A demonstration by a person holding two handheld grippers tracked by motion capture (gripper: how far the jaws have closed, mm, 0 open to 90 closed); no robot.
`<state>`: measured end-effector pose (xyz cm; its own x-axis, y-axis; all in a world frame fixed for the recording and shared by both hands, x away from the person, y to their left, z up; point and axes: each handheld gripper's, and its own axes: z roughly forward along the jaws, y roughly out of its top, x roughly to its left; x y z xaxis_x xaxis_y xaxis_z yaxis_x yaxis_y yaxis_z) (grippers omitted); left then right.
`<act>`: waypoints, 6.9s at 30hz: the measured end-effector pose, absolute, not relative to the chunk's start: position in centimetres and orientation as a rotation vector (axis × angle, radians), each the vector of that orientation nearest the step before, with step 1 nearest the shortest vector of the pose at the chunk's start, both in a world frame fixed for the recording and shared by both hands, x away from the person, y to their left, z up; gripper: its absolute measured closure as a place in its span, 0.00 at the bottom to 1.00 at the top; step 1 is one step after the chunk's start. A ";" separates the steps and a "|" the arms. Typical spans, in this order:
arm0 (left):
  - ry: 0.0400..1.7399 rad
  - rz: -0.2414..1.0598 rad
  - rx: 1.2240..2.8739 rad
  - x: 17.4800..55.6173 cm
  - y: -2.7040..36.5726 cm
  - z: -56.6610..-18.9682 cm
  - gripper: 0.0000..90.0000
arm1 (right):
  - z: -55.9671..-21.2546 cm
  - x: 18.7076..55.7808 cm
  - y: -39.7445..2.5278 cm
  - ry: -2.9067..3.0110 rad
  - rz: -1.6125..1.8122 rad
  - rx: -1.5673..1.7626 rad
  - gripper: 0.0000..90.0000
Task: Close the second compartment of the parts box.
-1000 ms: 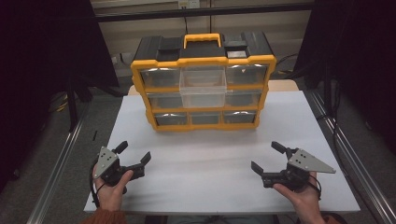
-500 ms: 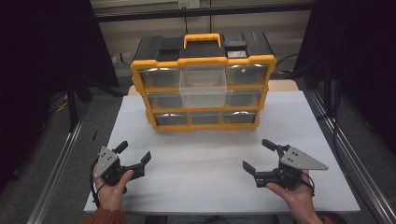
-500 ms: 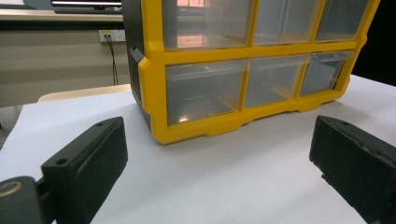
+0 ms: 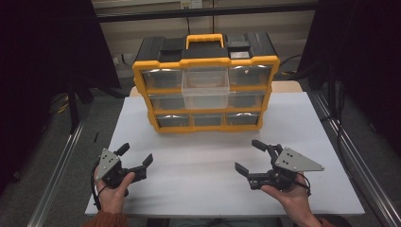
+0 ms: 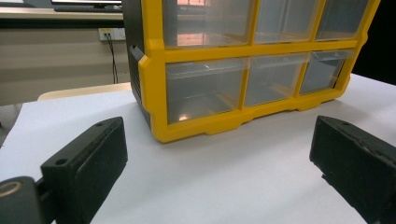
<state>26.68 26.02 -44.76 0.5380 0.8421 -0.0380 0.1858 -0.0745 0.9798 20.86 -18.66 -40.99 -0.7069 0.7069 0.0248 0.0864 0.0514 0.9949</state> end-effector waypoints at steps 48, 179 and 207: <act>0.891 0.675 1.578 26.4 25.9 -44.6 0.05 | -37.0 25.5 -11.4 1.974 1.879 0.575 1.00; 0.882 0.687 1.585 26.4 26.1 -44.6 0.05 | -35.0 34.0 -11.3 1.800 1.759 0.735 1.00; 0.895 0.691 1.590 26.3 26.1 -44.6 0.05 | -34.6 34.9 -10.6 1.795 1.744 0.729 1.00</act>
<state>26.35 26.11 -44.57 0.5395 0.8414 -0.0304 0.1839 -0.0825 0.9795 34.85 -10.62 -34.58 -0.7148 0.6994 -0.0027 0.0173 0.0215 0.9996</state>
